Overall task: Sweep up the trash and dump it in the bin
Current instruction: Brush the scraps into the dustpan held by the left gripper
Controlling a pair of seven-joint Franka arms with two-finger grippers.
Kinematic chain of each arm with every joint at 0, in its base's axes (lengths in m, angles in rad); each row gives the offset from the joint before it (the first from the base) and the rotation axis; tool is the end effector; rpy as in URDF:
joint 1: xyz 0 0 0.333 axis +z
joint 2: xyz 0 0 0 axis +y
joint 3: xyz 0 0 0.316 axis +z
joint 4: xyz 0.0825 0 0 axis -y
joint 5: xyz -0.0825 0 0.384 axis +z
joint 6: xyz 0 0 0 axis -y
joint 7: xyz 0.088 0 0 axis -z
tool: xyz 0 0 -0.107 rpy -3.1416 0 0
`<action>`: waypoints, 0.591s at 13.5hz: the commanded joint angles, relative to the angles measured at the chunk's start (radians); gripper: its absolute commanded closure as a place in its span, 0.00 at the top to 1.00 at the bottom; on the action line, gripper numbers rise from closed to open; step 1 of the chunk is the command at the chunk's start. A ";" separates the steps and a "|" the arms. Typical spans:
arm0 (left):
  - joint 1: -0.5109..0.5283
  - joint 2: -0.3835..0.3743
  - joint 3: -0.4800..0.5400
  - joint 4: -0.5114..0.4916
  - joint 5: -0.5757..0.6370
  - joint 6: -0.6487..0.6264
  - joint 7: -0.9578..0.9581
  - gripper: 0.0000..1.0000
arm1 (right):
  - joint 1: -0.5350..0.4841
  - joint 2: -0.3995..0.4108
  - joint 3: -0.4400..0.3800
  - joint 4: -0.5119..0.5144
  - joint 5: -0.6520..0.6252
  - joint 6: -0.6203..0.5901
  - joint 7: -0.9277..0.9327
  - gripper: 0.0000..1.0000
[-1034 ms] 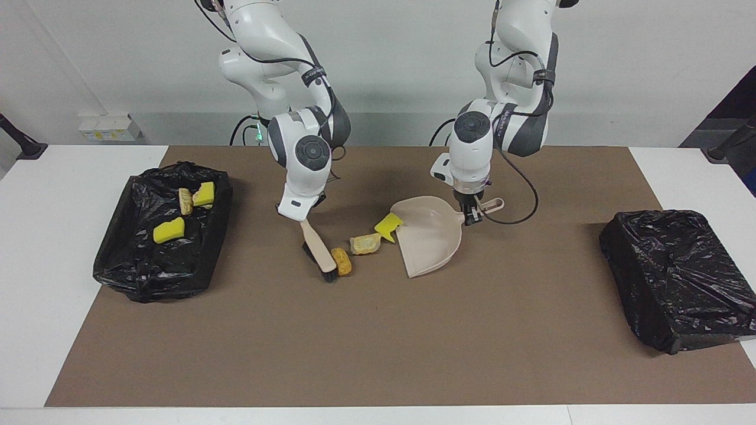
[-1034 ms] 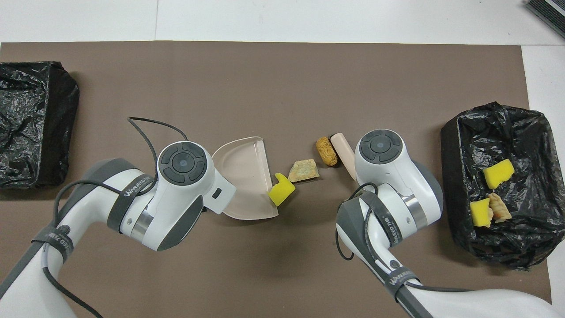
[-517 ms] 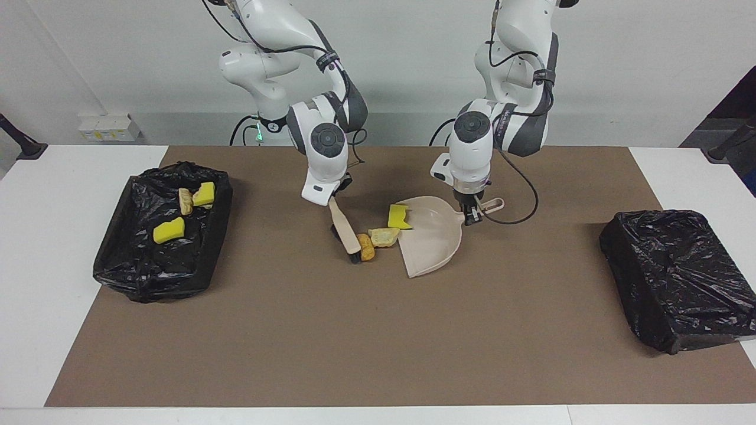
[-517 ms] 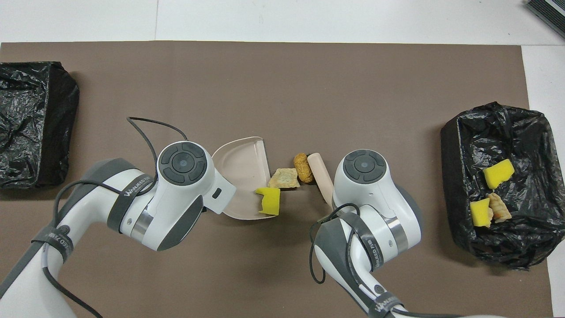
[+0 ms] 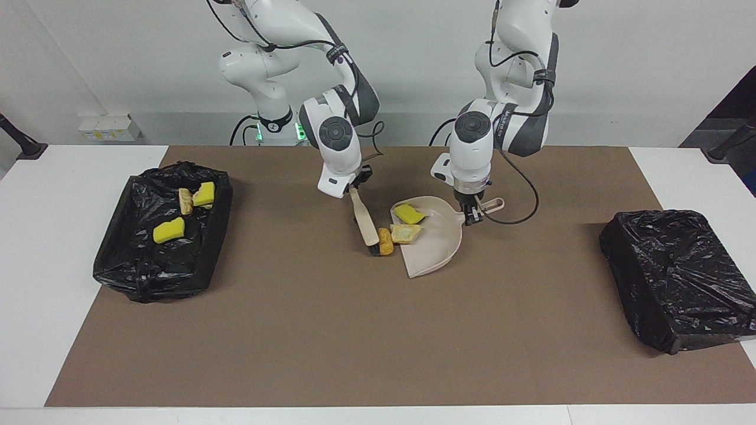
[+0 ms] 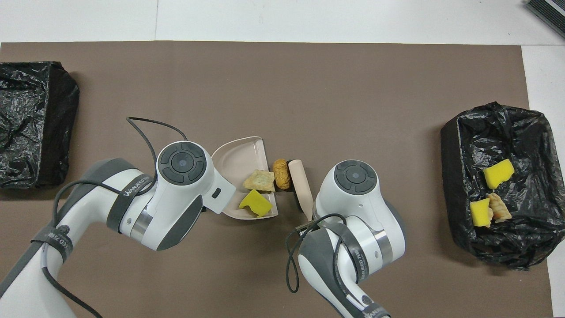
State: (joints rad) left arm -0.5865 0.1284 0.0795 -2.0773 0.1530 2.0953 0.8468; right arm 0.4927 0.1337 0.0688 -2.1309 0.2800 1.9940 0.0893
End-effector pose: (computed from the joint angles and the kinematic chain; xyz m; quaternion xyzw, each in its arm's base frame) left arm 0.4897 -0.2642 0.3592 -0.7495 0.6560 0.0659 0.0587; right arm 0.4394 0.2961 0.3286 -0.9706 -0.1578 0.1660 0.0737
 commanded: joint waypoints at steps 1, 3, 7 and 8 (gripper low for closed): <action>0.013 -0.033 -0.001 -0.040 0.017 0.017 -0.011 0.00 | 0.035 -0.011 0.003 -0.009 0.097 0.052 0.035 0.00; 0.028 -0.035 -0.001 -0.044 0.017 0.017 -0.006 0.00 | 0.065 -0.008 0.002 0.008 0.165 0.065 0.047 0.00; 0.037 -0.035 -0.001 -0.050 0.017 0.028 -0.002 0.00 | 0.067 -0.031 -0.004 0.038 0.170 0.004 0.056 0.00; 0.037 -0.035 -0.001 -0.052 0.017 0.028 -0.002 0.00 | 0.066 -0.048 -0.009 0.046 0.150 -0.036 0.079 0.00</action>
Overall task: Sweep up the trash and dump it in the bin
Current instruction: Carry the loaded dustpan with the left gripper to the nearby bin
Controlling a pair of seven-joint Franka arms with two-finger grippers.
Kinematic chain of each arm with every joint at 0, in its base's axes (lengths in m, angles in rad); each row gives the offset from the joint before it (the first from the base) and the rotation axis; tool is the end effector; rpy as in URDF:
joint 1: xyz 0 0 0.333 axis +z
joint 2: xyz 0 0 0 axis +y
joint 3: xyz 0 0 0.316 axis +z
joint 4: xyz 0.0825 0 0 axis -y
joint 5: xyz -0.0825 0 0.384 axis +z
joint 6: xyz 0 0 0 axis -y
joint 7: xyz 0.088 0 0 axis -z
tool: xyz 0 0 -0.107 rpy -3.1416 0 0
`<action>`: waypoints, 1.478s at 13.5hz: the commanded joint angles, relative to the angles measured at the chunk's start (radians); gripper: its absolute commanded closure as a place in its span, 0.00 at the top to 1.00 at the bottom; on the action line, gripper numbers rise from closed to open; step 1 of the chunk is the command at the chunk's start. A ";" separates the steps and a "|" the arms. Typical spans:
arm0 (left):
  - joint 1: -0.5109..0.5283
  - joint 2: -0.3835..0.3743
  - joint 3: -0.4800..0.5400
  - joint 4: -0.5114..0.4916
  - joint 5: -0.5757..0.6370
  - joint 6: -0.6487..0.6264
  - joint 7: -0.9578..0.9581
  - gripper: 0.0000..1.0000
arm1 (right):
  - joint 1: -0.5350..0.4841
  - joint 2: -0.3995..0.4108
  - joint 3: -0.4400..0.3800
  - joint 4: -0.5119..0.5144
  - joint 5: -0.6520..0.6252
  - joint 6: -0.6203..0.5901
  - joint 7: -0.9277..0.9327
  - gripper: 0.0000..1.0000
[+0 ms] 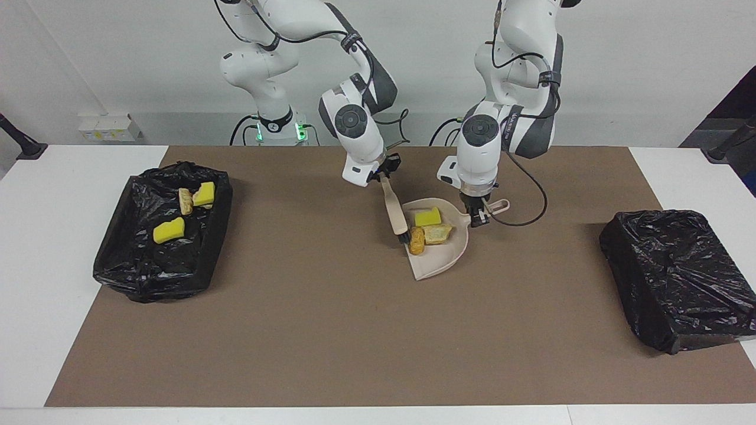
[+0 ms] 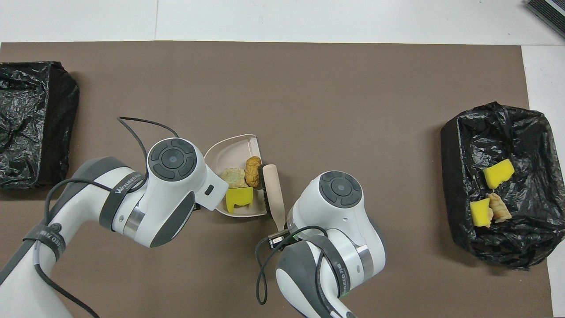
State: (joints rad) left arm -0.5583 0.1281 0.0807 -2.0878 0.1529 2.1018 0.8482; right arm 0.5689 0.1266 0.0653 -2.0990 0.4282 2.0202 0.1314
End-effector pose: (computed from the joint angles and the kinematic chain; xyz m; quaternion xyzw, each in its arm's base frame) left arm 0.4953 -0.2488 0.3553 -0.7583 0.6458 0.0685 0.0570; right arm 0.4242 0.3415 0.3494 -0.9684 -0.1339 0.1623 0.1340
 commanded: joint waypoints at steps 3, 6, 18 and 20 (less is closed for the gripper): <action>0.009 -0.034 -0.003 -0.041 0.017 0.021 -0.001 0.00 | -0.017 -0.061 -0.009 0.017 -0.136 -0.095 0.063 0.00; 0.006 -0.036 -0.004 -0.044 0.019 0.026 0.005 0.00 | -0.020 -0.067 -0.012 0.039 -0.291 -0.161 0.105 0.00; 0.162 -0.063 -0.003 -0.031 -0.197 0.135 0.418 0.00 | -0.253 -0.182 0.002 0.116 -0.368 -0.402 0.183 0.00; 0.219 -0.093 -0.003 -0.023 -0.199 0.127 0.474 0.00 | -0.213 -0.218 0.005 0.062 -0.260 -0.391 0.241 0.00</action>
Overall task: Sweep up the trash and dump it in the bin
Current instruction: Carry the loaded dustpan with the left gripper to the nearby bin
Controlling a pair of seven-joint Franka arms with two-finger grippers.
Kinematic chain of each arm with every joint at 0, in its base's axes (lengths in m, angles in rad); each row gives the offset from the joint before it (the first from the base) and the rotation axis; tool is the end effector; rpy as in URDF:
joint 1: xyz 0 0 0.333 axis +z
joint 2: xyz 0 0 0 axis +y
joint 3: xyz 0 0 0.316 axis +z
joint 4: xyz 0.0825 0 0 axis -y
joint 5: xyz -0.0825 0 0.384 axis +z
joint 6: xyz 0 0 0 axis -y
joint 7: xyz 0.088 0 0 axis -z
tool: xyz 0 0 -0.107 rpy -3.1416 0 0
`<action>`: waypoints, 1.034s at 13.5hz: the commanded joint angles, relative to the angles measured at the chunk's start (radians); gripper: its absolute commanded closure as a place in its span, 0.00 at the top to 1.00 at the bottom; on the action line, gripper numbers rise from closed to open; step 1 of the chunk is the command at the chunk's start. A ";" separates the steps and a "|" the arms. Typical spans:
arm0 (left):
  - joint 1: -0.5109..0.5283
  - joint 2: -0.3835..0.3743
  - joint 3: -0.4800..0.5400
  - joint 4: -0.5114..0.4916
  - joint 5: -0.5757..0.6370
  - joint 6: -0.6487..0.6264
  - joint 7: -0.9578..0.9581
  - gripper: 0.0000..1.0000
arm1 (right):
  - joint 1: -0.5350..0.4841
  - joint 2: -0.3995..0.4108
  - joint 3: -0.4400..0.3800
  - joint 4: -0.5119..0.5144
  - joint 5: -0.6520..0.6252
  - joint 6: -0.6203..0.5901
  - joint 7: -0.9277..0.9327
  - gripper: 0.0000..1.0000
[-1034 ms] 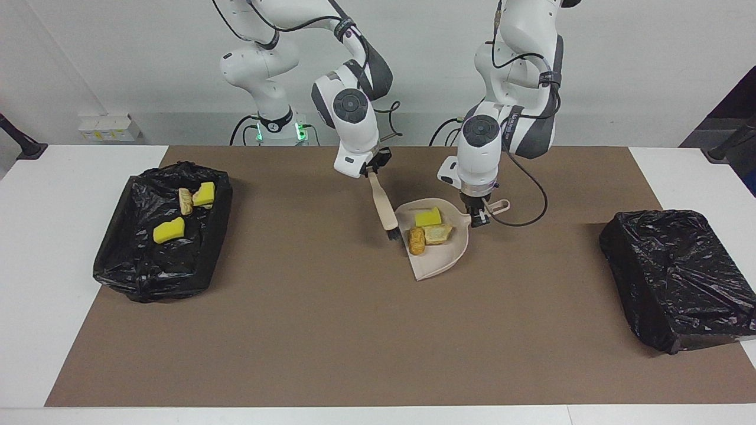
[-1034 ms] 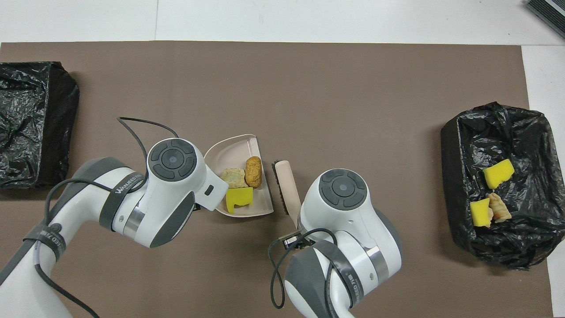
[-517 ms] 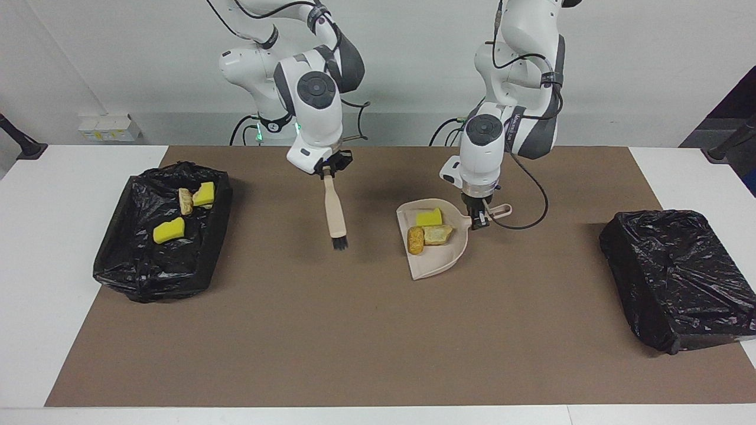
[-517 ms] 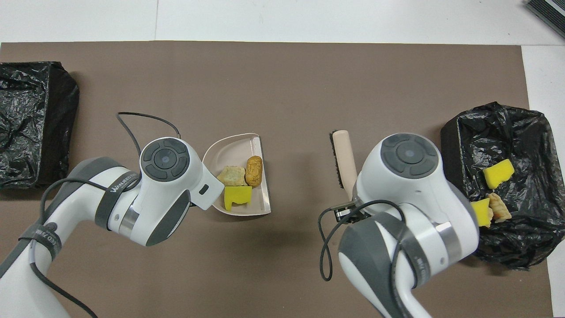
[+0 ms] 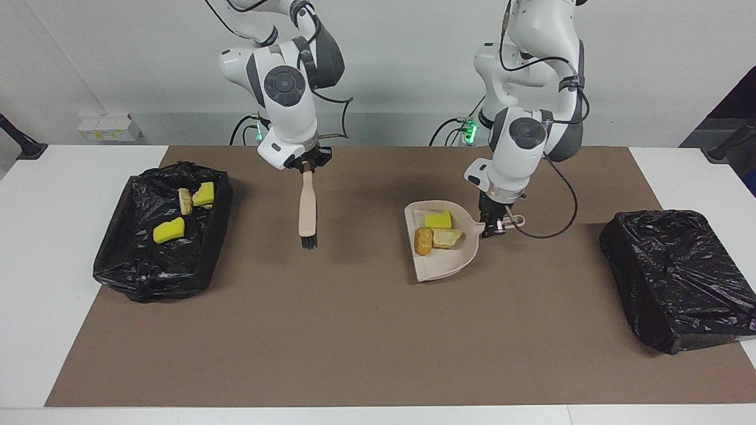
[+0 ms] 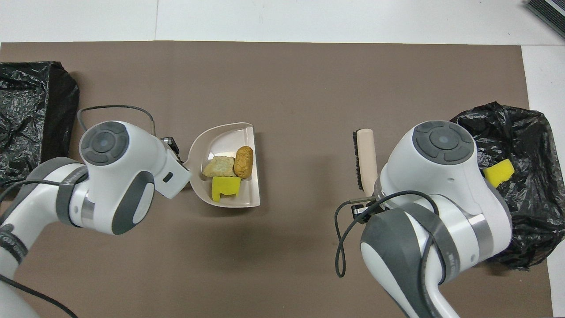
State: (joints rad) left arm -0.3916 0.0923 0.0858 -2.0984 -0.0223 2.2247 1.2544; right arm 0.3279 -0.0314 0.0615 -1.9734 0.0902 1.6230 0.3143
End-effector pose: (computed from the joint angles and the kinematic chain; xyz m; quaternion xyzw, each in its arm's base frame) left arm 0.5368 -0.1708 0.3804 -0.7152 0.6987 -0.0176 0.0034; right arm 0.4687 0.2025 0.4602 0.9860 0.0274 -0.1638 0.0142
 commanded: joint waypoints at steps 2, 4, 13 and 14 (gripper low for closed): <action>0.111 -0.057 -0.009 0.009 -0.025 0.004 0.098 0.00 | 0.100 -0.080 0.009 -0.117 0.129 0.018 0.110 0.00; 0.173 -0.055 -0.009 0.029 -0.044 0.000 0.103 0.00 | 0.195 -0.081 0.011 -0.154 0.175 0.079 0.187 0.00; 0.592 0.026 -0.008 0.283 -0.160 -0.169 0.373 0.00 | 0.480 0.122 0.008 -0.157 0.244 0.276 0.399 0.00; 0.630 0.050 -0.008 0.340 -0.156 -0.204 0.385 0.00 | 0.480 0.120 0.009 -0.156 0.231 0.256 0.399 0.00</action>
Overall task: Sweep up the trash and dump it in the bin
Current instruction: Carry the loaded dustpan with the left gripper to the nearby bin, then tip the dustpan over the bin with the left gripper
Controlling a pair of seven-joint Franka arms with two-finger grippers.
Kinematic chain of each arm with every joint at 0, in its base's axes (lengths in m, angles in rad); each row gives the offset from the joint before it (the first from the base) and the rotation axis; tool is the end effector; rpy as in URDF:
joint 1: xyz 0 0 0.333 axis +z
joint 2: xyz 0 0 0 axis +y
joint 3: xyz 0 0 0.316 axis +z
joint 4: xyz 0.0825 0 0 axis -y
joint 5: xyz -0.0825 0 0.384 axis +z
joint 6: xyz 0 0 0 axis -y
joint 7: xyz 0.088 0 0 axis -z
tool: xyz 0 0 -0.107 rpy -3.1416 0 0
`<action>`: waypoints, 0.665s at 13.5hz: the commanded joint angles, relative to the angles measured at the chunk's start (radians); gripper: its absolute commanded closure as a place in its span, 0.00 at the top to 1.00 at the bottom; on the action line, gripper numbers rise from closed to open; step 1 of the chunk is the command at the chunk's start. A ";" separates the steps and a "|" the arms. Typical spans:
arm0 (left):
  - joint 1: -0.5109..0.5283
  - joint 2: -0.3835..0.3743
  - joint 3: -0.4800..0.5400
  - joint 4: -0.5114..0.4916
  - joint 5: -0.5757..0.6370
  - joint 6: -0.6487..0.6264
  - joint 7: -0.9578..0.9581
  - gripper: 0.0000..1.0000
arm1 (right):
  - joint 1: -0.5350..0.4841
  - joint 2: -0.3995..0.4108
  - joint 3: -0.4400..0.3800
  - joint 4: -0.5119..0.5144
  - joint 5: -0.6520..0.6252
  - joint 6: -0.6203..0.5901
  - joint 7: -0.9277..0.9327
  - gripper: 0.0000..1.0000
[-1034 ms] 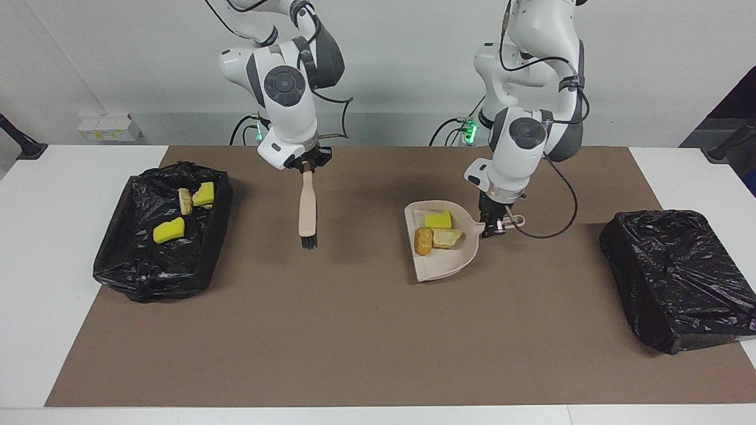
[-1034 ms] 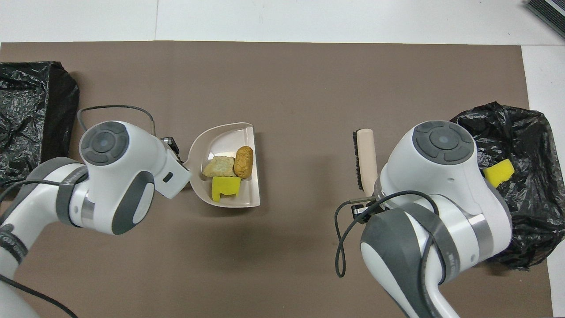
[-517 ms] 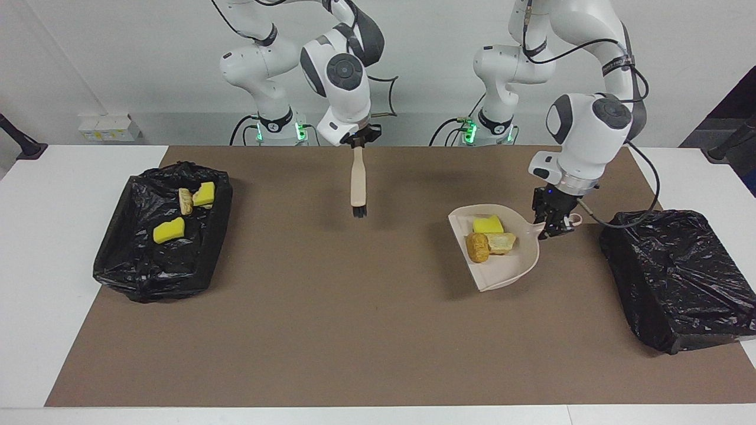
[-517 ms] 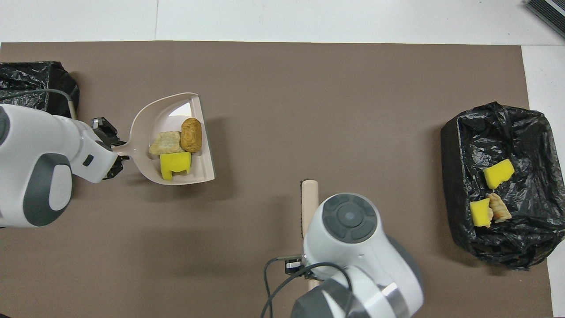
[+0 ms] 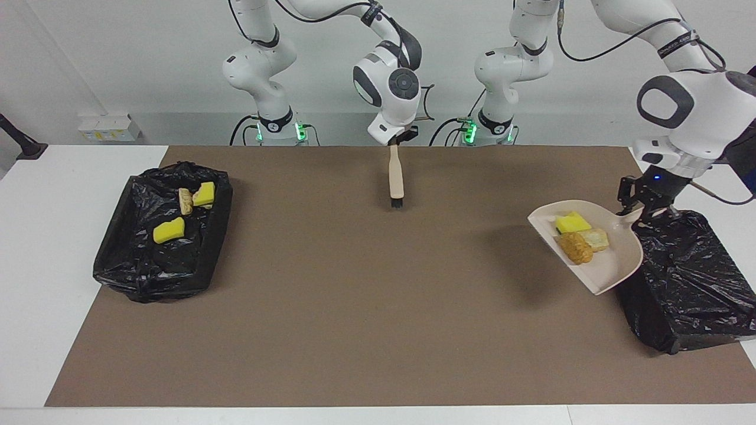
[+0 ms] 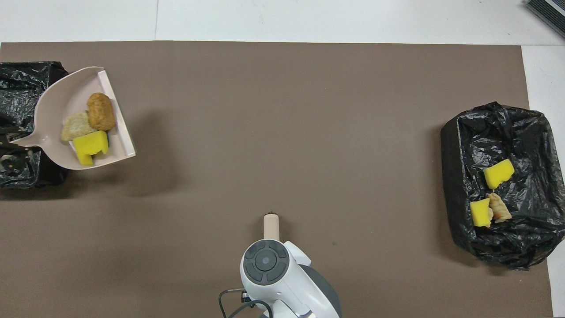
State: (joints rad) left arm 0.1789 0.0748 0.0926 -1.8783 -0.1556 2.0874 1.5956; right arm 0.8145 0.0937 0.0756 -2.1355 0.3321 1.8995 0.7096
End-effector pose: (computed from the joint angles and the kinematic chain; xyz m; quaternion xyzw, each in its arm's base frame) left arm 0.5752 0.1509 0.4817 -0.8053 0.5853 -0.0935 0.0144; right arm 0.3071 0.4166 0.3439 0.9754 0.0101 -0.2198 0.0123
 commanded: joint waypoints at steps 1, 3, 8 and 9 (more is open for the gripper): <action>0.104 0.100 -0.013 0.184 -0.016 -0.093 0.055 0.00 | -0.006 -0.005 -0.005 0.006 -0.011 -0.019 0.001 0.00; 0.201 0.176 -0.017 0.308 -0.018 -0.140 0.092 0.00 | -0.009 0.003 -0.007 0.008 -0.010 0.016 0.005 0.00; 0.292 0.373 -0.024 0.583 -0.013 -0.211 0.191 0.00 | -0.061 0.040 -0.008 0.046 -0.060 0.012 -0.041 0.00; 0.304 0.422 -0.024 0.663 0.017 -0.227 0.213 0.00 | -0.067 0.046 -0.010 0.052 -0.062 0.012 -0.061 0.00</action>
State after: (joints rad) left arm 0.4599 0.3781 0.0792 -1.4091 -0.1524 1.9281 1.7658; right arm 0.7731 0.1131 0.0640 -2.1147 0.2889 1.9215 0.6959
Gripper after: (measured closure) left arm 0.670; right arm 0.736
